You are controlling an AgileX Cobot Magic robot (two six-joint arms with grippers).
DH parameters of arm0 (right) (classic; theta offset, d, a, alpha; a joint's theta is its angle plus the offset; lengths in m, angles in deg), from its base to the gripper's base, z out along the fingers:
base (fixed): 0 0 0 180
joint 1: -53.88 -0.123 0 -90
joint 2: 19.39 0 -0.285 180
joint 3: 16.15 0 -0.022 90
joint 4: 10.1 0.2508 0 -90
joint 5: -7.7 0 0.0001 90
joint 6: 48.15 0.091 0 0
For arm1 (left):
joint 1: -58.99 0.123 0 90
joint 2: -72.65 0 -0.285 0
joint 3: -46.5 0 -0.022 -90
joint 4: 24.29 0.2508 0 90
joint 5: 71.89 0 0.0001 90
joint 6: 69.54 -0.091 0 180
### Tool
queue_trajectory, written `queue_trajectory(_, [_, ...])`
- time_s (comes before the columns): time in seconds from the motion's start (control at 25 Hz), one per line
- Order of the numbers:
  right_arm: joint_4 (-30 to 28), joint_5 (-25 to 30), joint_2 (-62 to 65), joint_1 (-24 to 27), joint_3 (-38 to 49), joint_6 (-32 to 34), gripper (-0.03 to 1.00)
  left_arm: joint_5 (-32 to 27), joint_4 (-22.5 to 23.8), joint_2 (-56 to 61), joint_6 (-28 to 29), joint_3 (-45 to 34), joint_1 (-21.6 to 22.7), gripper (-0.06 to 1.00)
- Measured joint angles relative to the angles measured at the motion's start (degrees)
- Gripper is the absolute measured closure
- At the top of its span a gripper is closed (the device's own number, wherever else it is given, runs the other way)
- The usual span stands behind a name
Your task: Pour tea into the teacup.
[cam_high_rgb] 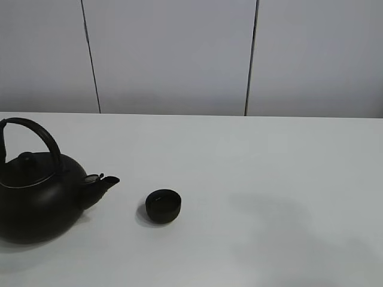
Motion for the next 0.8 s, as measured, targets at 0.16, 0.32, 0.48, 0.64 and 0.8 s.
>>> queue_trajectory(0.16, [0.0, 0.0, 0.0, 0.0, 0.0, 0.0, 0.45, -2.2, -4.15, 1.12, -0.4, 0.0, -1.94, 0.61])
queue_trajectory(0.32, [0.0, 0.0, 0.0, 0.0, 0.0, 0.0, 0.45, -12.02, -14.62, 5.8, -11.62, 3.16, -7.32, 0.61])
queue_trajectory(0.48, [0.0, 0.0, 0.0, 0.0, 0.0, 0.0, 0.45, -31.09, -22.32, 12.74, -26.06, 9.86, -14.46, 0.61])
queue_trajectory(0.64, [0.0, 0.0, 0.0, 0.0, 0.0, 0.0, 0.45, -50.84, -24.8, 21.42, -34.05, 17.12, -21.52, 0.61])
queue_trajectory(0.8, [0.0, 0.0, 0.0, 0.0, 0.0, 0.0, 0.45, -68.43, -28.29, 31.28, -42.87, 23.02, -27.34, 0.61])
